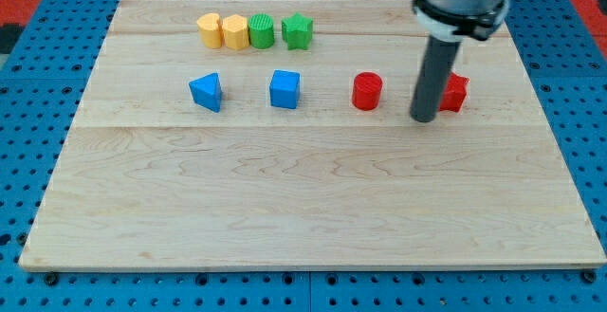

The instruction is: Move the red star to the blue triangle

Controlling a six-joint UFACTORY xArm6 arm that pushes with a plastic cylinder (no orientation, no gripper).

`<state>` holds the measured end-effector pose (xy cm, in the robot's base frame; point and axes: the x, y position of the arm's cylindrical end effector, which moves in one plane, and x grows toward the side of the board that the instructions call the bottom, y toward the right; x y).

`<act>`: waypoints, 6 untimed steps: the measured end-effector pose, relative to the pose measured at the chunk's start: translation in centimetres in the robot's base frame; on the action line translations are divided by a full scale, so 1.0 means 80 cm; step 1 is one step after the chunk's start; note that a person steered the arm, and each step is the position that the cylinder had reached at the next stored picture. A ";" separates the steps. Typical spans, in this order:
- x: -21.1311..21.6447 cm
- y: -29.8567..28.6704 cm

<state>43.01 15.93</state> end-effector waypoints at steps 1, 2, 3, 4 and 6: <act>0.000 0.034; 0.000 0.065; -0.012 0.111; -0.043 0.087; -0.046 -0.135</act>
<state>39.37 5.12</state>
